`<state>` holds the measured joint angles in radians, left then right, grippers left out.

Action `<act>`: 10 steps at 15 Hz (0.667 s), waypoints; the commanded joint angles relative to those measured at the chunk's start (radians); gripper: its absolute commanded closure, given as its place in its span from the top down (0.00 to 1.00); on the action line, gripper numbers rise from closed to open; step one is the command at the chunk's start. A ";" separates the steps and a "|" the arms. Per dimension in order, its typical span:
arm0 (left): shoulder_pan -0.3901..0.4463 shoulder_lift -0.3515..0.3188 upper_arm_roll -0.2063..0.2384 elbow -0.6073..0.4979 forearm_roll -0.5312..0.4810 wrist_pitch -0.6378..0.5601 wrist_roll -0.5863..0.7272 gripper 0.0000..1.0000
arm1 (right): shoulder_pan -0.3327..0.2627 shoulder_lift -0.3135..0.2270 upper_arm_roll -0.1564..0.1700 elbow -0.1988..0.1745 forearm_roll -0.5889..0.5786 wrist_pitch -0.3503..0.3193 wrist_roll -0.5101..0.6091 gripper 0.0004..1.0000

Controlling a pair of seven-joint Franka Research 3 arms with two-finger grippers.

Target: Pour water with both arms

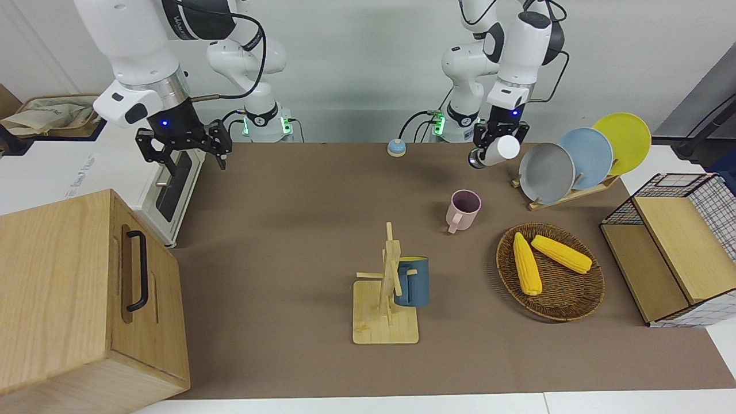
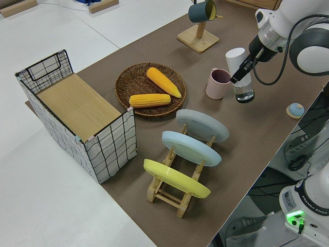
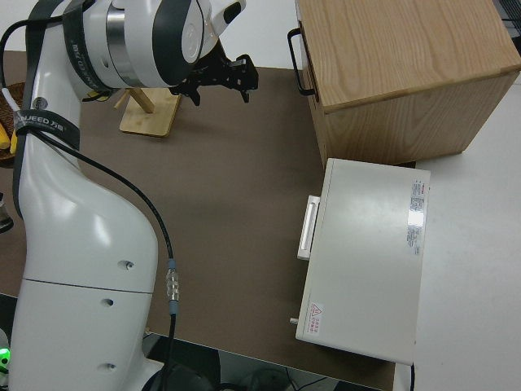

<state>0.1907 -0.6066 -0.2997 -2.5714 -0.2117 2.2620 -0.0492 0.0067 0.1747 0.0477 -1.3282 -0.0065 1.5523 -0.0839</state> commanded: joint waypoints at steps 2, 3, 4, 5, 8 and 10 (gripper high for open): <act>0.114 0.016 0.001 0.135 0.040 0.025 0.031 0.00 | -0.007 -0.015 0.004 -0.011 -0.003 -0.006 -0.022 0.99; 0.146 0.025 0.001 0.169 0.041 0.027 0.031 0.00 | -0.007 -0.015 0.004 -0.011 -0.003 -0.006 -0.022 0.99; 0.168 0.039 0.001 0.207 0.041 0.025 0.032 0.00 | -0.007 -0.015 0.004 -0.011 -0.003 -0.006 -0.022 0.99; 0.191 0.065 0.001 0.250 0.044 0.025 0.041 0.00 | -0.007 -0.015 0.004 -0.011 -0.003 -0.006 -0.022 0.99; 0.263 0.154 0.002 0.403 0.054 0.021 0.101 0.00 | -0.007 -0.015 0.004 -0.011 -0.003 -0.006 -0.022 0.99; 0.302 0.203 0.004 0.486 0.054 0.018 0.135 0.00 | -0.007 -0.015 0.004 -0.011 -0.003 -0.006 -0.022 0.99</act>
<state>0.4319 -0.5097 -0.2952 -2.2519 -0.1791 2.2876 0.0380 0.0067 0.1746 0.0477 -1.3282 -0.0065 1.5523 -0.0840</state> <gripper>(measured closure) 0.366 0.009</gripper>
